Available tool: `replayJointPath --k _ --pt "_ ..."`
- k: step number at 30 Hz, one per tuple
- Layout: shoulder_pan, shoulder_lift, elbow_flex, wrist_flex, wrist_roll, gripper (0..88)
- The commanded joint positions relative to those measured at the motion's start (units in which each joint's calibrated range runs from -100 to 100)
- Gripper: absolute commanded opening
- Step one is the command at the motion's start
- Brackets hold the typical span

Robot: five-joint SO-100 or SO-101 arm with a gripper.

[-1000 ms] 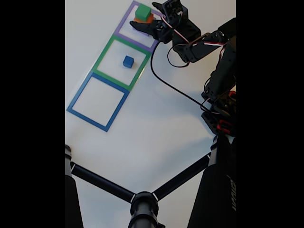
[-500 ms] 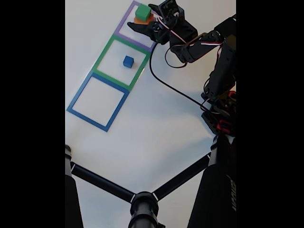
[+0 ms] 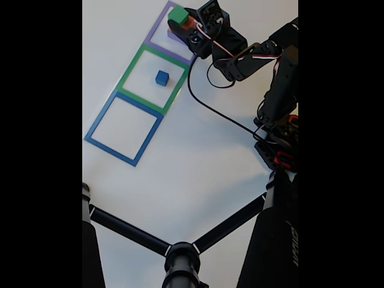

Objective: Tower of hanoi

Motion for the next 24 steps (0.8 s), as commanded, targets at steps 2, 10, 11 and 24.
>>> replayJointPath --k 2,10,11,24 --pt "-0.9 -1.47 0.45 -1.72 0.18 9.4" --pt "-1.19 -6.0 2.45 0.87 0.18 8.0" --pt "-1.38 -7.53 2.63 2.24 0.18 8.0" --pt "-4.16 -41.68 -4.55 49.94 0.18 7.6"
